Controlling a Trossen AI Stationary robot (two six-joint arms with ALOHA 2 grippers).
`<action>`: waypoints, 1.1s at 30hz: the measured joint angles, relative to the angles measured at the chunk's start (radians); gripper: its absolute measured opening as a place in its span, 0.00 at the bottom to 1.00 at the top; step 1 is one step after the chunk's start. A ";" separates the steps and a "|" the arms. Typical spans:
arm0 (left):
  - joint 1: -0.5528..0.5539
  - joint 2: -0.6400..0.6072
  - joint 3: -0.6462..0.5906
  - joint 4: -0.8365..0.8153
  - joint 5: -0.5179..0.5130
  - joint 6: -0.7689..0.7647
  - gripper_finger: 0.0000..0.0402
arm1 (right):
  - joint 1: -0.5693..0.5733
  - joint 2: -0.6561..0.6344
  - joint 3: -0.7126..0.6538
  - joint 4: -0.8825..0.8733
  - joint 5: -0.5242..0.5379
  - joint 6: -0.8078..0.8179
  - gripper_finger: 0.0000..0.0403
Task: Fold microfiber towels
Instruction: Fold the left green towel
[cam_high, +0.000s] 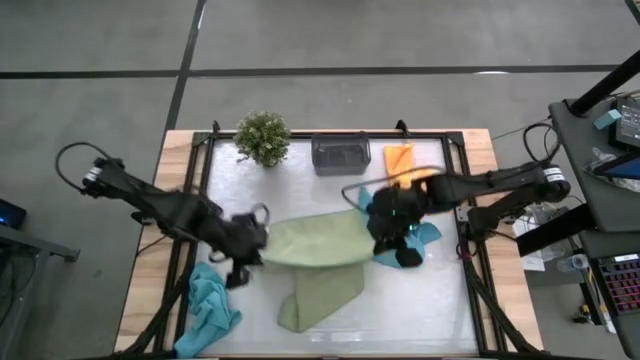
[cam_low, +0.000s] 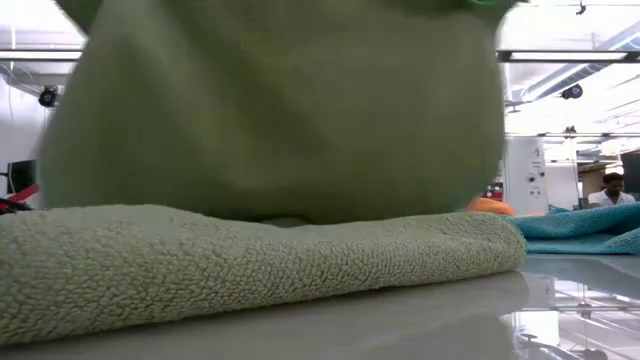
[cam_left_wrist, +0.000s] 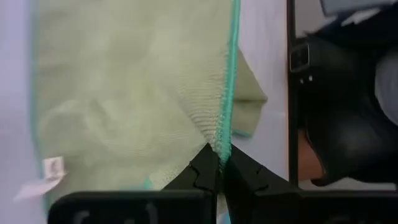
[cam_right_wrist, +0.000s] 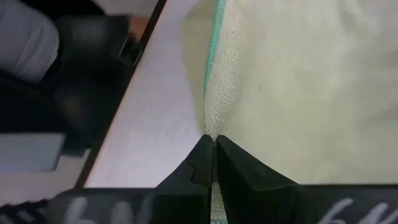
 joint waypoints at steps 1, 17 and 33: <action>-0.010 0.025 -0.011 0.025 0.004 -0.017 0.00 | 0.018 0.000 -0.027 0.029 0.000 0.022 0.02; 0.024 0.261 -0.043 -0.084 -0.028 -0.020 0.00 | -0.036 0.000 -0.250 0.236 0.367 0.095 0.02; 0.144 0.249 -0.206 -0.056 -0.146 0.046 0.00 | -0.188 0.235 -0.203 0.356 0.391 -0.014 0.02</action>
